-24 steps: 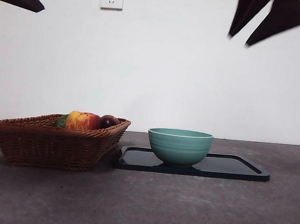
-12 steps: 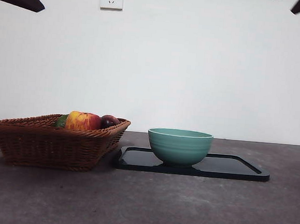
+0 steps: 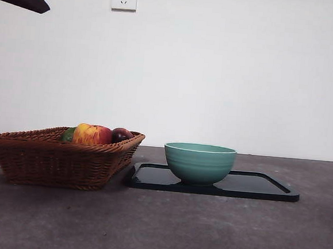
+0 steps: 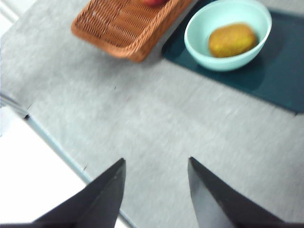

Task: Pick up the wifruite, put it on the bowl, pick up the plate, put it on desk

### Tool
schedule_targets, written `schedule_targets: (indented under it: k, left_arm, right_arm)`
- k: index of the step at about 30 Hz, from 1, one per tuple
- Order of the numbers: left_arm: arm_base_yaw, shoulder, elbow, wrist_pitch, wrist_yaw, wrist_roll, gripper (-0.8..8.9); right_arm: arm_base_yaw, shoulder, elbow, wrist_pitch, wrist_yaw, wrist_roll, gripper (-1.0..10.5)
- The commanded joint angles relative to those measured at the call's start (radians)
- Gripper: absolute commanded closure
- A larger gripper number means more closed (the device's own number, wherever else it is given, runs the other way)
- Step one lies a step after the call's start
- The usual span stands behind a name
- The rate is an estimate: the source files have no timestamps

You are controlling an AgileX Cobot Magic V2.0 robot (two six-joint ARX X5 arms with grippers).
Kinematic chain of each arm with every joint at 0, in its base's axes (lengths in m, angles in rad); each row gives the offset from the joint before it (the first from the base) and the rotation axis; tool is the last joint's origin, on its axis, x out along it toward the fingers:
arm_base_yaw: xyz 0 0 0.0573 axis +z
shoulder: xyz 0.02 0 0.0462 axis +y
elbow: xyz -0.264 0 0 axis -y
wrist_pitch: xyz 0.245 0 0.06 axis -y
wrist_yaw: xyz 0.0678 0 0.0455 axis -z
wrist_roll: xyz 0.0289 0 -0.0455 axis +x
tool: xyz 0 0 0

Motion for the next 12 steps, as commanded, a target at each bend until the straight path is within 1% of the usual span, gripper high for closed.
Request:
schedule_targets:
  k: [1,12]
  left_arm:
    - [-0.006,0.005,0.010,0.010,0.008,0.019,4.39]
    - [-0.006,0.005,0.010,0.010,0.008,0.019,4.39]
  right_arm:
    - [0.006,-0.008,0.010,0.011,-0.009,-0.006,7.4]
    - [0.006,-0.011,0.010,0.003,-0.009,-0.006,7.4]
